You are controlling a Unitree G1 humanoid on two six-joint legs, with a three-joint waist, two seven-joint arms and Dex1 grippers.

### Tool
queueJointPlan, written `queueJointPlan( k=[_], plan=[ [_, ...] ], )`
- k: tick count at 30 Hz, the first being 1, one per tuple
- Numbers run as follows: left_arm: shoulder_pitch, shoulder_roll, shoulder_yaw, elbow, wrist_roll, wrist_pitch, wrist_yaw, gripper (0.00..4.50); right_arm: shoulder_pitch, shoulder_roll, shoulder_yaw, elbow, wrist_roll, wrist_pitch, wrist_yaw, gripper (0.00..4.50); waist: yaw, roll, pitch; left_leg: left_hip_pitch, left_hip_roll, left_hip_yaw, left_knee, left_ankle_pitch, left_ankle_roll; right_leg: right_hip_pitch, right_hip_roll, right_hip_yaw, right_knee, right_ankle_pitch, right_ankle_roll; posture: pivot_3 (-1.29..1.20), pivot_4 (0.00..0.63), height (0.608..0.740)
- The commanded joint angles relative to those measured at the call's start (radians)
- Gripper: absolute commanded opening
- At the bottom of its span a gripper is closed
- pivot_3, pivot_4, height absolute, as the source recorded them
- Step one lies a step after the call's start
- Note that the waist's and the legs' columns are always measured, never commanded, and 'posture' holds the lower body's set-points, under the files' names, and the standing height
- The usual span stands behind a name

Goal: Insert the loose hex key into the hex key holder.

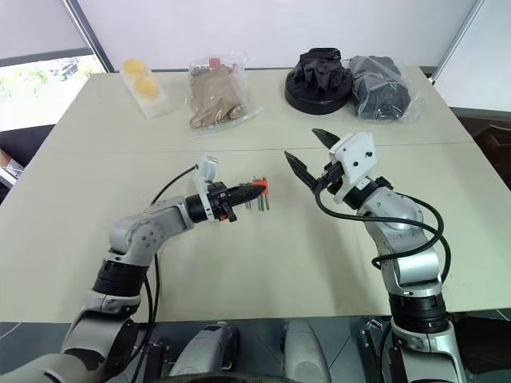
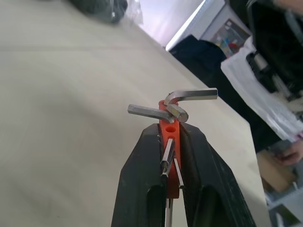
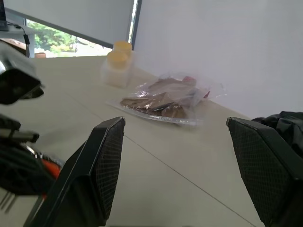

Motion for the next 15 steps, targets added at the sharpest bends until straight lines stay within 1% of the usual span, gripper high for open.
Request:
queueJointPlan(
  k=[1,3,4,5,6,11,15],
  plan=[
    [-0.018,-0.006,0.022,0.034,-0.007,0.043,-0.001,2.26,-0.013,-0.013,-0.012,-0.042,-0.007,-0.018,-0.007,3.60,0.001,0.000,0.000,0.000,0.000,0.000,0.000,0.000,0.000,0.000,0.000,0.000,0.000,0.000,0.000,0.00,0.150,0.740],
    [-0.018,-0.002,0.033,0.044,0.001,0.052,0.004,3.34,-0.011,-0.014,-0.009,-0.045,-0.012,-0.020,-0.010,3.60,0.001,0.000,0.000,0.000,0.000,0.000,0.000,0.000,0.000,0.000,0.000,0.000,0.000,0.000,0.000,0.00,0.150,0.740],
    [-0.019,0.003,0.035,0.043,0.007,0.051,0.003,3.74,-0.010,-0.014,-0.009,-0.045,-0.015,-0.021,-0.011,3.60,0.002,0.000,0.000,0.000,0.000,0.000,0.000,0.000,0.000,0.000,0.000,0.000,0.000,0.000,0.000,0.00,0.150,0.740],
    [-0.019,0.009,0.037,0.040,0.013,0.048,0.001,4.36,-0.008,-0.014,-0.008,-0.047,-0.017,-0.022,-0.012,3.60,0.003,0.000,0.000,0.000,0.000,0.000,0.000,0.000,0.000,0.000,0.000,0.000,0.000,0.000,0.000,0.00,0.150,0.740],
    [-0.019,0.017,0.039,0.035,0.019,0.043,0.000,4.44,-0.006,-0.013,-0.006,-0.049,-0.018,-0.022,-0.014,3.60,0.006,0.000,0.000,0.000,0.000,0.000,0.000,0.000,0.000,0.000,0.000,0.000,0.000,0.000,0.000,0.00,0.150,0.740],
    [-0.042,0.076,0.060,0.016,0.066,0.001,-0.001,4.44,0.004,-0.007,0.000,-0.055,-0.024,-0.023,-0.015,3.60,0.016,0.000,0.000,0.000,0.000,0.000,0.000,0.000,0.000,0.000,0.000,0.000,0.000,0.000,0.000,0.00,0.150,0.740],
    [-0.047,0.177,0.043,-0.025,0.146,-0.071,-0.048,4.44,-0.005,-0.022,0.005,-0.042,-0.025,-0.024,0.010,3.60,0.015,0.000,0.000,0.000,0.000,0.000,0.000,0.000,0.000,0.000,0.000,0.000,0.000,0.000,0.000,0.00,0.150,0.740]
  ],
)
